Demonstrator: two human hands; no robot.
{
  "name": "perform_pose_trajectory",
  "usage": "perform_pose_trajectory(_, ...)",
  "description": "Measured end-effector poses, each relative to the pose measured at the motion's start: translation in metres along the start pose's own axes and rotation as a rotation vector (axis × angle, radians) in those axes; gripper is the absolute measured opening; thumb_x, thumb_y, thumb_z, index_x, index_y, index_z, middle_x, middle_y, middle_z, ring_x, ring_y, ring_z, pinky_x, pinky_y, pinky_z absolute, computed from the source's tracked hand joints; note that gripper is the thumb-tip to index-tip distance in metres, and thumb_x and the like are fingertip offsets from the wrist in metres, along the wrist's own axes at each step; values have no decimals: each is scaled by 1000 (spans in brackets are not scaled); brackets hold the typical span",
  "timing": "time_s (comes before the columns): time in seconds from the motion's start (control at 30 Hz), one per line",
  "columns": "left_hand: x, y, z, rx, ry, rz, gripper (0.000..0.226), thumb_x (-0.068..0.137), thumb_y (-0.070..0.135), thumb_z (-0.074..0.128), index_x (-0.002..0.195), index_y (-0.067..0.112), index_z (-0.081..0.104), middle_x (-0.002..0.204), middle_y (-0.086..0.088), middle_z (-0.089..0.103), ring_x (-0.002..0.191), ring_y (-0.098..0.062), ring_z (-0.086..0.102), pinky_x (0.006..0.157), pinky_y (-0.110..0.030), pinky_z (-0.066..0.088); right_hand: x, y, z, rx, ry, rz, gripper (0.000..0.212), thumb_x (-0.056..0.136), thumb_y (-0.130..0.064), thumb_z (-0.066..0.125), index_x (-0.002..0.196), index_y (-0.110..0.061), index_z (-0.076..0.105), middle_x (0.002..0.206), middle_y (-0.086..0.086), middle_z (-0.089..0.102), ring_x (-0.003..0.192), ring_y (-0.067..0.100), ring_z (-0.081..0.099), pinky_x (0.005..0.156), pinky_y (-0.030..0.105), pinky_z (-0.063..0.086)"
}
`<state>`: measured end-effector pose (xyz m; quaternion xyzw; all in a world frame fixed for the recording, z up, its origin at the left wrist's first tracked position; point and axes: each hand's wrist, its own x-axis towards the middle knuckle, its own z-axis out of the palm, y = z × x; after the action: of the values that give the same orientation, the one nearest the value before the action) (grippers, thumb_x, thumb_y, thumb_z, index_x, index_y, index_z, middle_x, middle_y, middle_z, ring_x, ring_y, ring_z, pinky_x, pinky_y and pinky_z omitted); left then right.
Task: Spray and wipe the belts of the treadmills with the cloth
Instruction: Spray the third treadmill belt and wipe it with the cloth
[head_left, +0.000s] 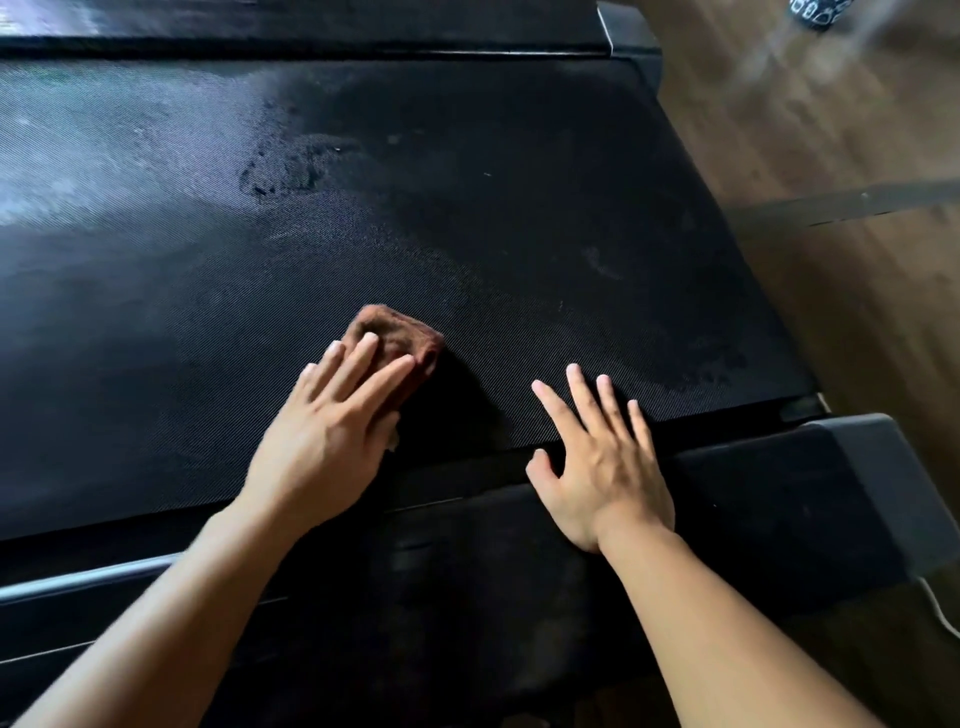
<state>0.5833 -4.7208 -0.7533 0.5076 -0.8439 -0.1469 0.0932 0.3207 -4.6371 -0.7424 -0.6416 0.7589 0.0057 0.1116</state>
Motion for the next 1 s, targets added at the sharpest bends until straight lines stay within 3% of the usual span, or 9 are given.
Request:
perform_pose_trajectory(0.1, 19, -23, -9, -23, 37, -97, 57, 95, 40, 46, 150, 27, 43, 161, -14, 32, 148, -43, 27, 119, -56, 26, 0, 0, 0, -2, -3, -1, 77, 79, -55, 20, 155, -46, 7, 167, -7, -3, 154, 21, -1, 123, 47, 3)
perform_pose_trajectory(0.27, 88, -17, -13, -51, 55, -146, 60, 100, 29, 53, 156, 31, 32, 167, -11, 16, 154, -35, 7, 125, -36, 4, 0, 0, 0, 1, -7, -3, 76, 82, -54, 24, 155, -45, 6, 167, -7, -5, 153, 20, -3, 123, 47, 1)
perform_pose_trajectory(0.47, 122, 35, -3, -50, 49, -45, 61, 100, 25, 52, 156, 29, 30, 165, -18, 18, 154, -32, 6, 121, -28, -5, 0, 0, -2, -4, -38, -2, 75, 85, -53, 30, 155, -44, 3, 166, -7, -11, 153, 20, -8, 124, 46, 1)
perform_pose_trajectory(0.57, 107, 43, 7, -42, 3, 32, 60, 97, 28, 54, 154, 31, 36, 164, -17, 23, 153, -37, 12, 126, -40, 7, 0, 1, -3, -10, -56, -6, 76, 87, -53, 34, 155, -44, 2, 166, -7, -13, 153, 20, -9, 124, 46, 0)
perform_pose_trajectory(0.67, 70, 43, 12, -38, -32, 121, 60, 92, 38, 44, 151, 31, 41, 160, -16, 33, 149, -41, 24, 122, -52, 26, 0, 1, -3, -6, -52, -5, 76, 85, -53, 33, 155, -44, 4, 166, -7, -13, 153, 20, -9, 124, 46, 0)
perform_pose_trajectory(0.83, 5, 16, 5, -20, -13, 84, 58, 93, 43, 41, 149, 31, 44, 158, -13, 38, 147, -40, 31, 118, -52, 30, -1, 1, -1, -4, -17, 1, 76, 82, -53, 25, 155, -45, 5, 166, -7, -8, 153, 20, -5, 124, 46, 1)
perform_pose_trajectory(1.0, 1, -30, -8, 4, 32, 31, 60, 93, 46, 40, 148, 25, 48, 158, -13, 37, 147, -39, 31, 118, -54, 30, 0, 1, 0, 5, 5, -5, 77, 79, -54, 20, 155, -46, 6, 167, -6, -3, 154, 22, -1, 124, 47, 2)
